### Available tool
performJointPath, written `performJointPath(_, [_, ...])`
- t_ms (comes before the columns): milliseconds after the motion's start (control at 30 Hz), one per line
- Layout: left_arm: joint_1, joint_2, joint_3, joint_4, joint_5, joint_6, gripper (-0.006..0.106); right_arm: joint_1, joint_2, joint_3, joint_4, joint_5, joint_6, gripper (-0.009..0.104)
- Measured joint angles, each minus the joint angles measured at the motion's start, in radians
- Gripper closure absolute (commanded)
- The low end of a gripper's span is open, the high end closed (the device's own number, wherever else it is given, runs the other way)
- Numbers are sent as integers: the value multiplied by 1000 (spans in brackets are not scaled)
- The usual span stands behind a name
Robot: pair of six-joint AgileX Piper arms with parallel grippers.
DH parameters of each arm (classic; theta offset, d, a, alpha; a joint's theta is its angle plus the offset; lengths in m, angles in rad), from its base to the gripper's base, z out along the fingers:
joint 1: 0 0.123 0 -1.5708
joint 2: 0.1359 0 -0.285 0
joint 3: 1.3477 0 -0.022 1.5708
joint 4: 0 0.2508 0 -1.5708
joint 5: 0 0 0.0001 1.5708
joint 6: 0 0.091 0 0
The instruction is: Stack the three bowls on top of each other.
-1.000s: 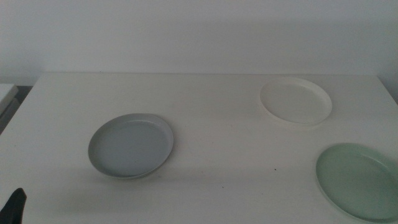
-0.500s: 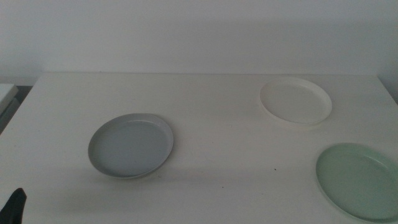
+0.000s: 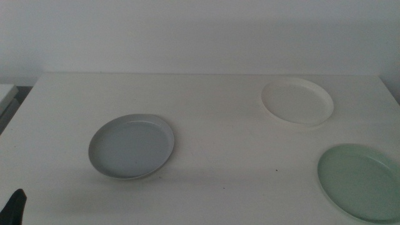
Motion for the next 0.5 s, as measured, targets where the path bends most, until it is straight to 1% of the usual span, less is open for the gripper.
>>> performJointPath(133, [0,0,0,0,0,0,7,-84,152,0,68,-48,-53,26])
performJointPath(233, [0,0,0,0,0,0,7,-110,236,0,106,-99,-83,32])
performJointPath(333, [0,0,0,0,0,0,7,-113,312,0,117,-143,-94,37])
performJointPath(500, [0,0,0,0,0,0,7,-113,412,-1,125,-195,-103,42])
